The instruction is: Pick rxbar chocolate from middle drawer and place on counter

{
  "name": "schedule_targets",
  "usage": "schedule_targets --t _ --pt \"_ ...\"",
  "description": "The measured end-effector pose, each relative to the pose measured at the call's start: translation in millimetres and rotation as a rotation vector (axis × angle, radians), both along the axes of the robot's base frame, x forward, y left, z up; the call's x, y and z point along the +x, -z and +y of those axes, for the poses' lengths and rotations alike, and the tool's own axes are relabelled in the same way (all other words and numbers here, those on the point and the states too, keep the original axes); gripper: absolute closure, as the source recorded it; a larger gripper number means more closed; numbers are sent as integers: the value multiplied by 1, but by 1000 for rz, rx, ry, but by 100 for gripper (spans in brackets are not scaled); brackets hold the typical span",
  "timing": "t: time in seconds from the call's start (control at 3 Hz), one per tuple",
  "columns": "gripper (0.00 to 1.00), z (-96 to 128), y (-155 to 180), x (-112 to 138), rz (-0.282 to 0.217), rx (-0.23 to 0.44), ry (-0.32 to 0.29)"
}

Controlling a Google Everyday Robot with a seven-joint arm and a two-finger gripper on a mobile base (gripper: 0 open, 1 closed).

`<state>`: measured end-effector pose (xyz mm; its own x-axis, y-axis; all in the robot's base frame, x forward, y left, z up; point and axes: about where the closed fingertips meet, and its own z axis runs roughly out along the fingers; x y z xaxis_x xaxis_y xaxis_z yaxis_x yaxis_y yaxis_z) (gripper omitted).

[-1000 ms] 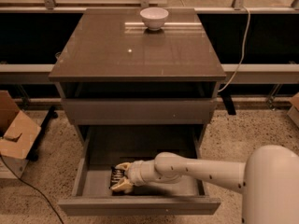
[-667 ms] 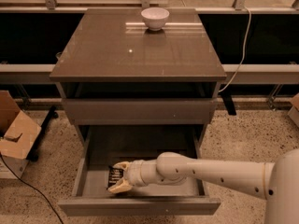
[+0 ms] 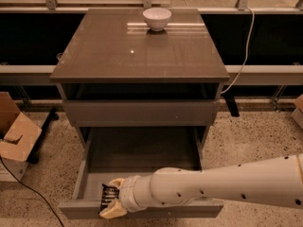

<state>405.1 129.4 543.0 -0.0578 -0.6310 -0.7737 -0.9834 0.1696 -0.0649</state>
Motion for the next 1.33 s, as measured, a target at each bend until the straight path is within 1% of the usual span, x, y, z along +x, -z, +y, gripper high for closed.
schedule_targets --t 0.33,0.67,1.0,1.33 --pt "100 -6 -22 4 -54 -32 2" --pt "100 -6 -22 4 -55 -32 2" --pt "100 -11 -32 16 -66 -19 4" --pt "100 -25 -52 39 -86 9 -8"
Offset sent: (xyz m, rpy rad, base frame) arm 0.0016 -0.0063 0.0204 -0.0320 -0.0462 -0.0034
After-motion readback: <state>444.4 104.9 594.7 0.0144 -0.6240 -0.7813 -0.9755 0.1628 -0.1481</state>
